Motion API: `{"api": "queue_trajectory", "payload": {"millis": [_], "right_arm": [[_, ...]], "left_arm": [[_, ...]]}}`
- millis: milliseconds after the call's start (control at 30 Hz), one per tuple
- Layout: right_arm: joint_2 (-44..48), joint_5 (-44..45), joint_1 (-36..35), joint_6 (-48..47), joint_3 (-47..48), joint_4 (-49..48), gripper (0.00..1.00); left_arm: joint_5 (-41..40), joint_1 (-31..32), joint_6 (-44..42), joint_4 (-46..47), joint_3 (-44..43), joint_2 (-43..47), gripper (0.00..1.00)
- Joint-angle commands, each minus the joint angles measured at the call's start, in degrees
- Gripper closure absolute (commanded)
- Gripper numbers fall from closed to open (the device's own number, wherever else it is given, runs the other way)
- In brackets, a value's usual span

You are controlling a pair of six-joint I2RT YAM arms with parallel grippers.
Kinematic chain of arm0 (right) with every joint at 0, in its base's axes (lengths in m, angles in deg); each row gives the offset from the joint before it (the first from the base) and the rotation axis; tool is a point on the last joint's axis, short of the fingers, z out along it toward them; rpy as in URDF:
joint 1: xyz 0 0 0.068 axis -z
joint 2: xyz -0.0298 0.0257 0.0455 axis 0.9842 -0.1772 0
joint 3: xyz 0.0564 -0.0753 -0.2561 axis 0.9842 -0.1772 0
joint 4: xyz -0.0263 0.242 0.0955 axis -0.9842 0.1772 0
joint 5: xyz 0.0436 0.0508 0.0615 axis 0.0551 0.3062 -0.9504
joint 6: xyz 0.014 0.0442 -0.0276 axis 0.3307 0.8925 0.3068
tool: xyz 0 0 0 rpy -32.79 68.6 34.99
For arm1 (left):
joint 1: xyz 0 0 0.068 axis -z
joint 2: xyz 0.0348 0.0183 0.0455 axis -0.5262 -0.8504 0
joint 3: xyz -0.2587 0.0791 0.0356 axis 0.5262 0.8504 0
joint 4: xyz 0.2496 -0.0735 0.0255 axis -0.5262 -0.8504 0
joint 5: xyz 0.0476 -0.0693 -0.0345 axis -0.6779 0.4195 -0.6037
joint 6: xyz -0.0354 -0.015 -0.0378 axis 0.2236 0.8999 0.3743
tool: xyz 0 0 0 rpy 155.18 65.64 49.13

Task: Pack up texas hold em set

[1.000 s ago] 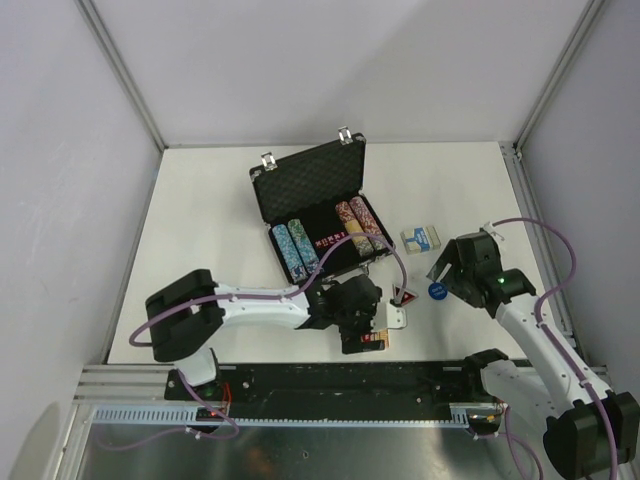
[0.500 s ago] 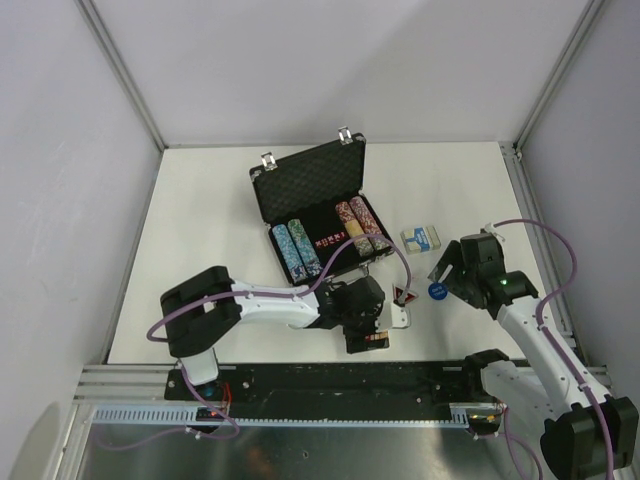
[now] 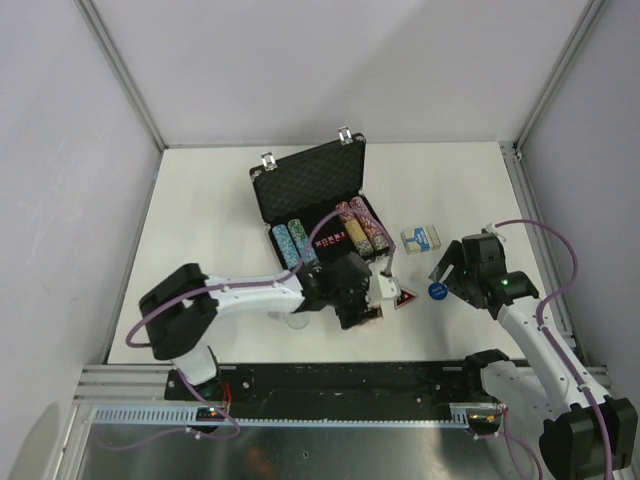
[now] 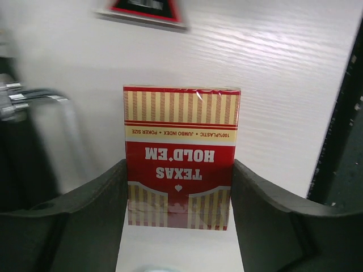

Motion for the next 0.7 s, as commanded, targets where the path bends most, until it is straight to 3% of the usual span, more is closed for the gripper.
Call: {"api": "queue_trajectory", "payload": {"millis": [0, 233, 667], "right_arm": [[0.0, -0.4, 0.4, -0.3, -0.2, -1.9, 0.17], [-2.2, -0.9, 0.5, -0.8, -0.2, -3.8, 0.17], [-7.1, -2.8, 1.1, -1.3, -0.1, -7.0, 0.18]], "left_arm": [[-1.9, -5.4, 1.1, 1.5, -4.2, 8.2, 0.37], [-1.6, -14.9, 0.1, 0.7, -7.1, 9.0, 0.34], [1.7, -23.9, -6.9, 0.6, -12.4, 0.6, 0.31]]}}
